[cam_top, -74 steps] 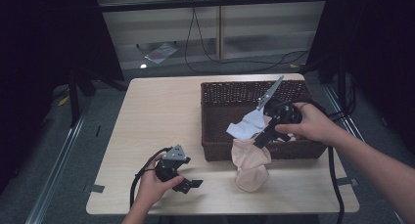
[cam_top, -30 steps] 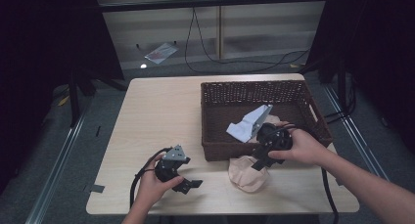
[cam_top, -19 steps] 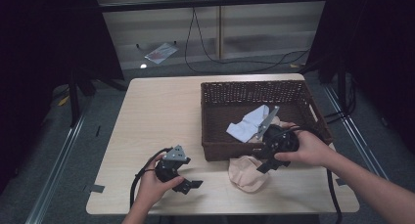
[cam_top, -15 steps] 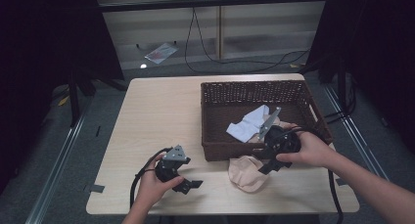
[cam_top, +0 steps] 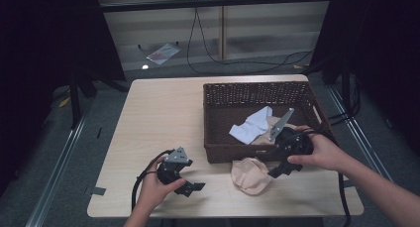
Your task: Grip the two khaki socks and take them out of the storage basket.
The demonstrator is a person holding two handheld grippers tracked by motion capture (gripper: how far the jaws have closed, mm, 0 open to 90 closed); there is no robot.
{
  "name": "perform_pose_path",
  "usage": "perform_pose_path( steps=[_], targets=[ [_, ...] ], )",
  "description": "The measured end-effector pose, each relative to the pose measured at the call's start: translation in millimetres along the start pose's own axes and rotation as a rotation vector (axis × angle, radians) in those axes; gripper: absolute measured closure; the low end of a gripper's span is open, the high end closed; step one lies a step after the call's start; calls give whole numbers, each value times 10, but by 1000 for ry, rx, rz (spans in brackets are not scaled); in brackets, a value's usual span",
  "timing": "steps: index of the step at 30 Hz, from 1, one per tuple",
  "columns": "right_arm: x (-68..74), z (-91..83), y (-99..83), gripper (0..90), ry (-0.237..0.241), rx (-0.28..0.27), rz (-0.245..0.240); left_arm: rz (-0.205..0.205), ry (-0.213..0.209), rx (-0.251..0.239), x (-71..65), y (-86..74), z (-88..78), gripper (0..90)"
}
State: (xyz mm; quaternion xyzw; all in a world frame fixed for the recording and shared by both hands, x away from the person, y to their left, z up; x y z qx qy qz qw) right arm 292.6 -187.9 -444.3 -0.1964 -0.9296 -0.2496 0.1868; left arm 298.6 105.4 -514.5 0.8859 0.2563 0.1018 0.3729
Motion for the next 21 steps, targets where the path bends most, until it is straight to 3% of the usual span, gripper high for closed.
perform_pose_path(
  steps=[21],
  targets=[
    [-72, -24, -318, 101, -4, -60, -26, -4, 0, -8, 0, 3, -3, 48]
  ],
)
Point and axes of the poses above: each handheld gripper's, and its own axes: z roughly forward along the jaws, y roughly out of its top, x roughly to its left, the point moved 6 cm from there along z, roughly forward along the jaws, and after that the axes turned 14 degrees about y, right-handed, at the moved point
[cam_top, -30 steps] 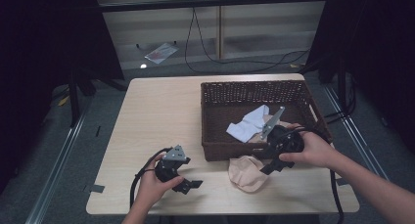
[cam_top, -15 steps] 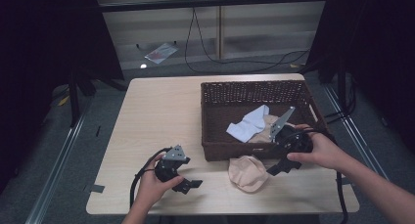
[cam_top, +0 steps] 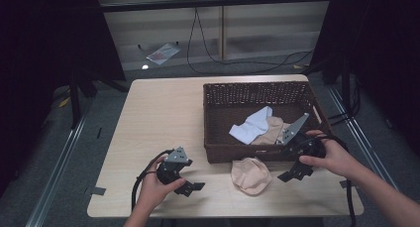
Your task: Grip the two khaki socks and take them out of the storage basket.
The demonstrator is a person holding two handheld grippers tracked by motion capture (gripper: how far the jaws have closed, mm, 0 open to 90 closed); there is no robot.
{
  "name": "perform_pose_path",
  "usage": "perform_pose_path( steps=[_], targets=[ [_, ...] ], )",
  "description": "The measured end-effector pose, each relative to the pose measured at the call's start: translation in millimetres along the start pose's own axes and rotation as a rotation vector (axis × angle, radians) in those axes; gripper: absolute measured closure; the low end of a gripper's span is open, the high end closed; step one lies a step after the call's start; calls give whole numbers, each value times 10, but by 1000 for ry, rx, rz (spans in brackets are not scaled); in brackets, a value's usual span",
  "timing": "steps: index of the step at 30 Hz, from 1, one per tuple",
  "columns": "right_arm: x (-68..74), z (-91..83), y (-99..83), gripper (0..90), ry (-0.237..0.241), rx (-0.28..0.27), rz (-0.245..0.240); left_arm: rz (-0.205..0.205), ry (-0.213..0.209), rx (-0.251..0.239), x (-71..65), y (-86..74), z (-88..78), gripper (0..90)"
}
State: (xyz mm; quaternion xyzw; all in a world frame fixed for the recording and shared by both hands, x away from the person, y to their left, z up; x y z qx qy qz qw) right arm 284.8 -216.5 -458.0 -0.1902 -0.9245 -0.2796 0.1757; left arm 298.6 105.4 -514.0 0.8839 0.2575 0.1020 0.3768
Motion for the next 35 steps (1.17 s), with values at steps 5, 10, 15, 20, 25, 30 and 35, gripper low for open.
perform_pose_path(
  steps=[5, 10, 15, 20, 25, 30, 35],
  targets=[
    [-12, 29, -140, 92, -20, -11, -10, 2, 4, 6, -1, -3, -4, 47],
    [0, 55, -210, 81, -21, -14, -15, 0, 2, 2, 1, -1, -3, 46],
    [26, 118, -307, 80, -6, -15, -15, -1, 1, -5, -2, 4, -8, 45],
    [23, 193, -423, 74, 1, -27, -2, 1, -1, -5, -5, 5, -10, 44],
    [4, 261, -538, 65, -17, -57, -1, -2, -3, -12, 0, 7, -12, 40],
    [0, 297, -570, 60, -27, -129, 6, -1, -5, -15, -3, 11, -12, 39],
    [29, 342, -511, 28, -49, -177, 28, 5, -10, -10, -11, 14, -2, 39]
  ],
)
Point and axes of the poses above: each handheld gripper's, and its own axes: z roughly forward along the jaws, y roughly out of its top, x roughly to its left, the point moved 6 cm from there along z, roughly forward along the jaws, and after that the axes turned 14 degrees about y, right-handed, at the moved point
